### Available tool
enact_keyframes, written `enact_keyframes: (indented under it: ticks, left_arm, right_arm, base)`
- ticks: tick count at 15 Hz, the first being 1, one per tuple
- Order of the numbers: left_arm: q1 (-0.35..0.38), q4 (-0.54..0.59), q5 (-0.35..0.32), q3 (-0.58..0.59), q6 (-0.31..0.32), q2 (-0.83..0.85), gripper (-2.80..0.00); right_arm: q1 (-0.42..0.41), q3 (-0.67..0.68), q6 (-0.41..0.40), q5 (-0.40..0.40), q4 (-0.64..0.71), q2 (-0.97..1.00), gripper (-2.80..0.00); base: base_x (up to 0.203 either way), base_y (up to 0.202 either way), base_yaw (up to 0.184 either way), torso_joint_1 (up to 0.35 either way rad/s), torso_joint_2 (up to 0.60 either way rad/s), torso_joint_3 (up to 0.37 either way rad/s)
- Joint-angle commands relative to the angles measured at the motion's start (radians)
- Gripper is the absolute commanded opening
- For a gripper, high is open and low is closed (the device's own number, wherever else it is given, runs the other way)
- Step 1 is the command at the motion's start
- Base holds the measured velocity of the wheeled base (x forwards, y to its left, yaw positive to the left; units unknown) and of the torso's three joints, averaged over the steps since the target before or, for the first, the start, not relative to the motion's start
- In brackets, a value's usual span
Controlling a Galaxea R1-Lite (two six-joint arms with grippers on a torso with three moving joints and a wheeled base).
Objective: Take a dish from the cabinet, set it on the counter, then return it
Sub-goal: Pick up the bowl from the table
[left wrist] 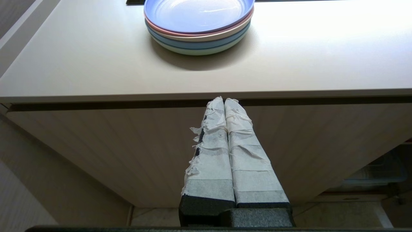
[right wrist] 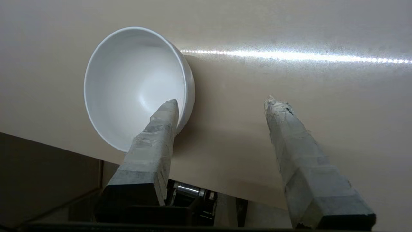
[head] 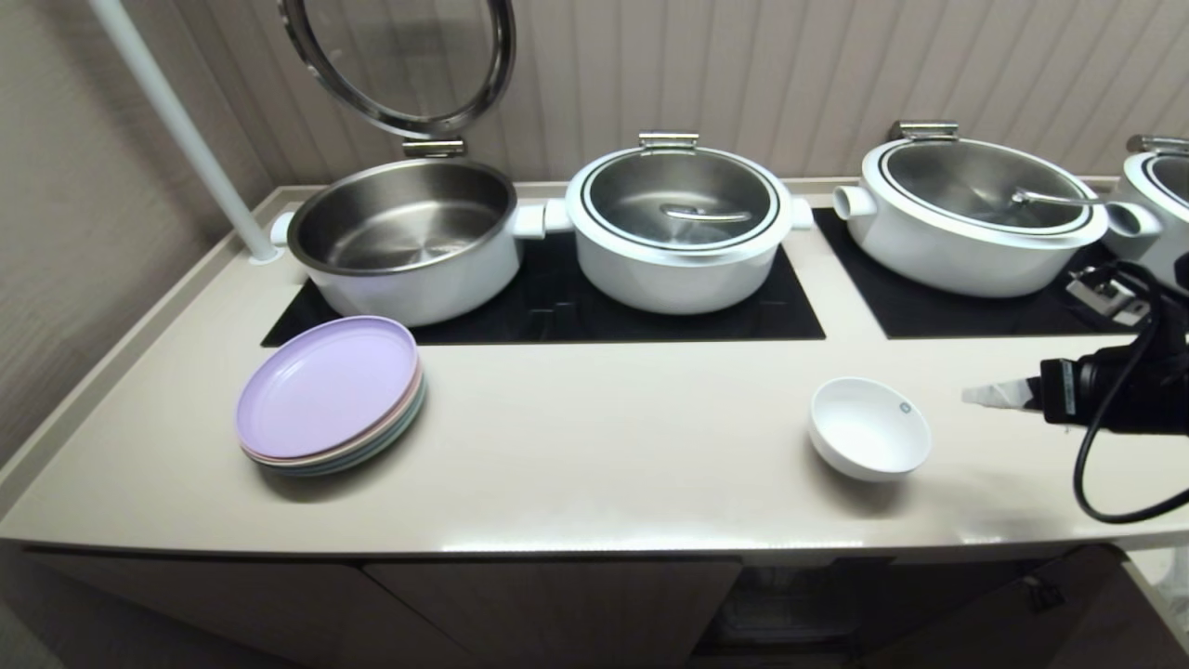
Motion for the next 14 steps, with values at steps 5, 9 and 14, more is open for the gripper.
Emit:
enact_keyframes:
  ticks: [5,9,14]
  left_arm:
    - [0.000,0.000,0.000,0.000,0.000,0.000,-2.80]
    - [0.000,0.000,0.000,0.000,0.000,0.000,-2.80]
    - [0.000,0.000,0.000,0.000,0.000,0.000,-2.80]
  right_arm:
    - [0.001,0.005,-0.148,0.002,0.003,-0.020,0.00]
    - [0.033,0.000,-0.224,0.001,0.015,-0.014,0.00]
    - [0.141,-0.023,-0.228,-0.076,0.014,0.006,0.00]
  base:
    - [0.000,0.000,0.000,0.000,0.00,0.000]
    - [0.000,0.000,0.000,0.000,0.00,0.000]
    - [0.000,0.000,0.000,0.000,0.00,0.000]
